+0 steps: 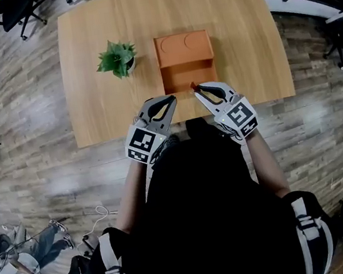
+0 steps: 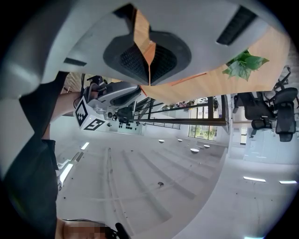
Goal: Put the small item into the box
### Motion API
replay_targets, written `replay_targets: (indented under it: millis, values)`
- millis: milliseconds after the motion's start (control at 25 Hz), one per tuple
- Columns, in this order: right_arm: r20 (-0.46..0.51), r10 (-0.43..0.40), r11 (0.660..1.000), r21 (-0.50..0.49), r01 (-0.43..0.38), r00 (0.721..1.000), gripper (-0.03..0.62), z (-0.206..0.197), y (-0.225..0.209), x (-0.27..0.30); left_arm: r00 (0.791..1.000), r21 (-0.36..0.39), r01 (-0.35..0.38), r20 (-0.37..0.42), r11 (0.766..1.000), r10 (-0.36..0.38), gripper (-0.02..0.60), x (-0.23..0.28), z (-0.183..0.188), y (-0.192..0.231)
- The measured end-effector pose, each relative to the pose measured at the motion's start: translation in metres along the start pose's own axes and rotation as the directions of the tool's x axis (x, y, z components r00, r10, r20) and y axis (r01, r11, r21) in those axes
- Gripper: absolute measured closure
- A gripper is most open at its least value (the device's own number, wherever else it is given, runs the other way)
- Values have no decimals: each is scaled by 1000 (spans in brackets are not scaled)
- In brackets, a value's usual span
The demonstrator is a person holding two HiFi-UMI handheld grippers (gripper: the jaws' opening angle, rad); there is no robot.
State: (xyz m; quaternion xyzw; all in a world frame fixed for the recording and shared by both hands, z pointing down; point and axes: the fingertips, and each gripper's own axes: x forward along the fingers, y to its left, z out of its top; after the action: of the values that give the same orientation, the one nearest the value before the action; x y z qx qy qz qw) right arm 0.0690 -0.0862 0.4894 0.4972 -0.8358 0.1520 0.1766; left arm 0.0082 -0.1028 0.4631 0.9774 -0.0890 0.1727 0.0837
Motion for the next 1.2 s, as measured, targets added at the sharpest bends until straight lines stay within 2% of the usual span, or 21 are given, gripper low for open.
replay_targets:
  millis: [280, 680, 960, 1200]
  values:
    - [-32, 36, 999, -17, -37, 999, 526, -2, -24, 12, 999, -20, -42, 0, 999, 42, 554, 15, 5, 15]
    - [-159, 122, 984, -107, -140, 980, 526, -28, -38, 38, 991, -74, -137, 1, 988, 137, 554, 22, 6, 37]
    - [-231, 196, 964, -130, -230, 953, 526, -48, -46, 61, 978, -106, -206, -11, 973, 206, 554, 23, 5, 50]
    - [-317, 246, 944, -136, -301, 916, 526, -86, -53, 82, 966, -131, -260, -18, 957, 259, 554, 20, 3, 57]
